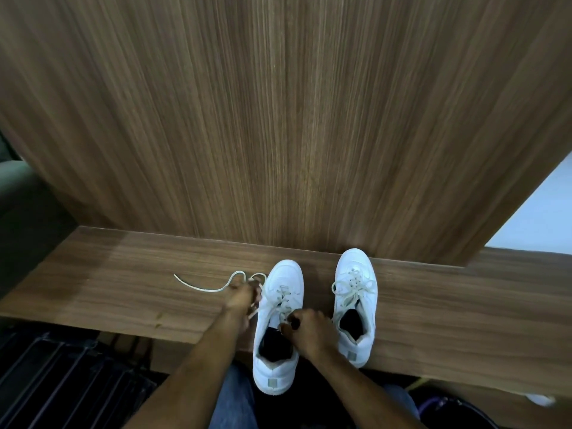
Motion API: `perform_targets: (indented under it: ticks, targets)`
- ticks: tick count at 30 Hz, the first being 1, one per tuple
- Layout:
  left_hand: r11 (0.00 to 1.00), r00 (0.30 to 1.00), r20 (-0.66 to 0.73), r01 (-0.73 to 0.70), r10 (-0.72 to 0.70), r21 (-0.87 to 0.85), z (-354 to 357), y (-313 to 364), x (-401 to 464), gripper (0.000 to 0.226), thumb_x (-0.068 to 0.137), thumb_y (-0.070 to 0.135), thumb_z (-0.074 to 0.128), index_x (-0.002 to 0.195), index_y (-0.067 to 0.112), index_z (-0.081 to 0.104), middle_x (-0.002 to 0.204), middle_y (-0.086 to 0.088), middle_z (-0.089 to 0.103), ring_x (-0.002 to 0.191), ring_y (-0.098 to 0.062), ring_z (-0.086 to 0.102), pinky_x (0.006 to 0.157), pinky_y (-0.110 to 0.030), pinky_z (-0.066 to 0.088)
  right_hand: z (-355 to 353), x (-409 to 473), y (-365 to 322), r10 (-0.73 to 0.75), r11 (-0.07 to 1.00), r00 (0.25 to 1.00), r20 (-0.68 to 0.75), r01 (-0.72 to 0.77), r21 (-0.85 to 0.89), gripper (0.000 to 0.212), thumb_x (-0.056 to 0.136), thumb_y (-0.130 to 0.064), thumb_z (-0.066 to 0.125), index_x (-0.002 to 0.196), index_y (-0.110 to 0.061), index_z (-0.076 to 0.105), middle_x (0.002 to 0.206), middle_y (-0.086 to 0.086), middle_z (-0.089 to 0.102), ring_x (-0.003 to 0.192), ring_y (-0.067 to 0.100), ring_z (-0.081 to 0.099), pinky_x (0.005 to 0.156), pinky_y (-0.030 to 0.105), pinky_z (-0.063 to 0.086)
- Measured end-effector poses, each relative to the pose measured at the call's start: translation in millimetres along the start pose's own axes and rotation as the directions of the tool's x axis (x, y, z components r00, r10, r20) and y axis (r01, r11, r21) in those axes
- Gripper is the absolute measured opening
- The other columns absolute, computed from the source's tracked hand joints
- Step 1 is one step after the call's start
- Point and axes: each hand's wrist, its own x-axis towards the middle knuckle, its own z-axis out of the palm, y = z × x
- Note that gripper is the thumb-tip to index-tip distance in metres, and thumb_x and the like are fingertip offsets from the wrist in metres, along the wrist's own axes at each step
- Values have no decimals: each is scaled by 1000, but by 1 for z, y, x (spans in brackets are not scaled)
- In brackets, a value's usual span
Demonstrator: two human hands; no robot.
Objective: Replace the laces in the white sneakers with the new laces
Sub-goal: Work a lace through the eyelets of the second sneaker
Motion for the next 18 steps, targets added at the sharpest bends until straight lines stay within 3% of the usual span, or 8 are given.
perform_targets:
  ticks: [3, 5, 8, 10, 12, 14, 16, 18]
  targets:
    - [966, 987, -159, -70, 31, -248, -10, 25, 2, 14, 86, -1, 59, 73, 7, 60, 51, -3, 56, 33, -6, 51, 34, -13, 36, 0, 1, 2, 10, 1000, 1000, -3, -10, 7, 34, 79, -53, 60, 99, -27, 70, 98, -4, 72, 94, 19, 67, 79, 30, 52]
    - [959, 978, -206, -79, 22, -273, -14, 26, -2, 7, 86, 2, 63, 80, 6, 61, 62, -8, 57, 32, -6, 51, 34, -13, 38, 2, 1, 2, 11, 1000, 1000, -1, -11, 6, 33, 78, -53, 59, 97, -28, 70, 96, -5, 72, 93, 19, 67, 77, 30, 52]
    - [970, 966, -254, -14, -49, -242, -19, 11, -3, 11, 82, 7, 69, 79, -1, 61, 55, -9, 55, 35, -13, 50, 36, -16, 39, 4, 1, 2, 19, 999, 1000, -10, -19, 33, 31, 77, -54, 59, 92, -28, 69, 91, -6, 73, 89, 18, 67, 73, 29, 52]
    - [996, 961, -270, 44, -64, -77, -23, -4, 0, 19, 80, 7, 70, 90, -7, 63, 65, -13, 59, 53, -23, 56, 42, -20, 43, 4, 1, 2, 30, 999, 999, -13, -29, 45, 30, 76, -54, 60, 90, -29, 69, 88, -7, 73, 88, 17, 68, 73, 29, 52]
    - [966, 958, -286, 78, -4, 246, -26, -16, -2, 32, 81, 13, 69, 105, -5, 60, 95, -21, 65, 84, -34, 64, 62, -26, 52, 4, 2, 4, 41, 998, 999, -12, -40, 57, 29, 75, -54, 61, 91, -32, 70, 89, -9, 73, 88, 15, 68, 74, 29, 53]
    - [849, 947, -300, 65, 113, 525, -32, -29, -6, 60, 75, 22, 73, 125, 3, 45, 121, -21, 54, 109, -38, 57, 90, -39, 49, 6, 2, 4, 39, 997, 999, -3, -39, 66, 29, 75, -55, 62, 93, -34, 70, 91, -11, 73, 88, 14, 68, 76, 30, 54]
    - [734, 944, -225, -27, 243, 679, -36, -40, -2, 80, 73, 27, 73, 140, 14, 31, 130, -17, 41, 117, -39, 48, 100, -43, 41, 6, 3, 4, 41, 997, 999, -4, -41, 68, 30, 74, -55, 62, 94, -35, 70, 92, -11, 73, 89, 13, 68, 77, 31, 54]
    - [582, 944, -49, -159, 326, 798, -36, -42, 5, 68, 69, 50, 65, 132, 29, 48, 128, -9, 50, 116, -34, 52, 100, -42, 44, 6, 3, 6, 43, 996, 999, -6, -43, 72, 29, 74, -55, 62, 94, -35, 69, 92, -11, 73, 89, 13, 68, 77, 31, 54]
